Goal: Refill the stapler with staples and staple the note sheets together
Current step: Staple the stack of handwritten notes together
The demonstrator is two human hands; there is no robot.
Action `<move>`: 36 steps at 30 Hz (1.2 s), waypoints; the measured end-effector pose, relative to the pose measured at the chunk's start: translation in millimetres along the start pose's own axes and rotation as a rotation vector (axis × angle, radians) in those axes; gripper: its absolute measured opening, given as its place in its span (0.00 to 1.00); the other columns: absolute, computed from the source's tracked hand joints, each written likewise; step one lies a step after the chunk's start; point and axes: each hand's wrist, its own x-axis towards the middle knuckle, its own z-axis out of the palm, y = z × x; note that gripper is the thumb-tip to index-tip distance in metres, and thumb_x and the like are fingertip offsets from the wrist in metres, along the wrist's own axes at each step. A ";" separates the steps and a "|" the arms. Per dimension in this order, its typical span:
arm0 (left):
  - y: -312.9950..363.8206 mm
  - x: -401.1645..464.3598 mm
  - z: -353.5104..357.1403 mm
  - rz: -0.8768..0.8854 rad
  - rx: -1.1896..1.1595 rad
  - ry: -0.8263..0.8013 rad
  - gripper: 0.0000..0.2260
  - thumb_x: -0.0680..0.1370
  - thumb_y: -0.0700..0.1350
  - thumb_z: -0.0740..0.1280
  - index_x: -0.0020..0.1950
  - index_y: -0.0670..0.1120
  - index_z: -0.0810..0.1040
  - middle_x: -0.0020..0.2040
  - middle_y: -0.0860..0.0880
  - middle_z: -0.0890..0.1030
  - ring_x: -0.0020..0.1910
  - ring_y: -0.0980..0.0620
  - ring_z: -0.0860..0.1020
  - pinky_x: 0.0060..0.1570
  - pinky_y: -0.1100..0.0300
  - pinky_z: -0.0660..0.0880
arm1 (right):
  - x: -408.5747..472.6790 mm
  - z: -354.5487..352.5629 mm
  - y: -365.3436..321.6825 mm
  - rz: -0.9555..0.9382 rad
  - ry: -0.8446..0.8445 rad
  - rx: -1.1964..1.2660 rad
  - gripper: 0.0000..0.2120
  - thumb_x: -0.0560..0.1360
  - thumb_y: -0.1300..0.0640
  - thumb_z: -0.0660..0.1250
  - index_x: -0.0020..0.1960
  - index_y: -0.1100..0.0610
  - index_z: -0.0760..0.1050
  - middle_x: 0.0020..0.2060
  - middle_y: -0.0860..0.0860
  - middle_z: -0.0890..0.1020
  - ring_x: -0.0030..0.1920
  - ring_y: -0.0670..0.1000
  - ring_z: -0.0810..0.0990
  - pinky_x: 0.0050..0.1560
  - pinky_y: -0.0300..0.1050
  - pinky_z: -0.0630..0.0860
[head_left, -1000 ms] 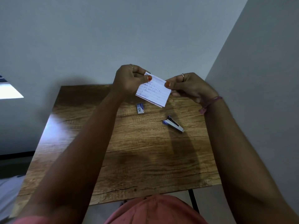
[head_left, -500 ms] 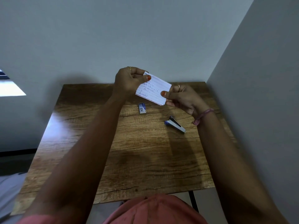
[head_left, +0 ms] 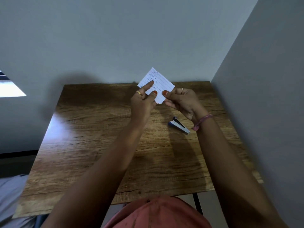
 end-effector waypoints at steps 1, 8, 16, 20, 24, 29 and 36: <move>1.6 2.8 -2.2 -0.013 0.015 -0.004 0.15 0.77 0.32 0.65 0.61 0.44 0.78 0.52 0.50 0.82 0.49 0.56 0.83 0.44 0.59 0.80 | -0.9 -1.5 1.0 0.002 -0.012 -0.011 0.04 0.73 0.62 0.71 0.45 0.63 0.80 0.38 0.53 0.86 0.38 0.47 0.85 0.39 0.36 0.81; 7.7 11.3 -13.9 -0.011 0.156 0.007 0.16 0.77 0.34 0.67 0.63 0.44 0.77 0.54 0.50 0.80 0.56 0.53 0.79 0.48 0.56 0.81 | -4.7 -43.0 39.3 -0.154 0.123 -0.855 0.16 0.75 0.48 0.68 0.59 0.55 0.77 0.48 0.50 0.82 0.49 0.49 0.80 0.43 0.36 0.74; 12.0 12.3 -18.0 -0.016 0.196 -0.074 0.17 0.74 0.34 0.70 0.60 0.48 0.78 0.56 0.47 0.81 0.54 0.53 0.81 0.46 0.56 0.81 | -13.0 -60.3 94.9 -0.057 0.146 -1.267 0.23 0.75 0.54 0.69 0.68 0.57 0.71 0.61 0.57 0.75 0.61 0.56 0.73 0.63 0.49 0.70; 16.0 12.3 -17.7 0.002 0.225 -0.134 0.16 0.75 0.35 0.69 0.59 0.50 0.78 0.57 0.49 0.81 0.55 0.54 0.81 0.44 0.58 0.81 | -22.3 -51.1 85.0 0.133 0.160 -0.492 0.11 0.76 0.53 0.67 0.57 0.56 0.79 0.52 0.56 0.83 0.49 0.53 0.82 0.49 0.52 0.80; 19.2 11.8 -14.4 -0.006 0.237 -0.155 0.15 0.76 0.35 0.68 0.60 0.49 0.78 0.58 0.48 0.81 0.56 0.52 0.80 0.45 0.57 0.81 | -31.2 -43.7 62.5 0.230 -0.034 0.416 0.19 0.75 0.53 0.65 0.61 0.62 0.75 0.43 0.55 0.81 0.39 0.48 0.81 0.37 0.40 0.80; 24.1 10.6 -9.2 -0.038 0.212 -0.138 0.14 0.75 0.35 0.68 0.57 0.50 0.80 0.58 0.45 0.81 0.55 0.50 0.81 0.45 0.55 0.81 | -36.0 -24.9 43.1 0.160 -0.187 0.479 0.19 0.74 0.53 0.63 0.61 0.62 0.72 0.47 0.55 0.80 0.39 0.48 0.81 0.34 0.37 0.78; 31.0 5.0 -3.2 -0.017 0.278 -0.148 0.16 0.74 0.34 0.70 0.60 0.45 0.79 0.58 0.43 0.81 0.50 0.50 0.83 0.46 0.53 0.82 | -40.7 -9.1 29.9 0.064 -0.115 0.252 0.21 0.72 0.44 0.66 0.58 0.57 0.76 0.45 0.52 0.82 0.33 0.45 0.75 0.29 0.37 0.71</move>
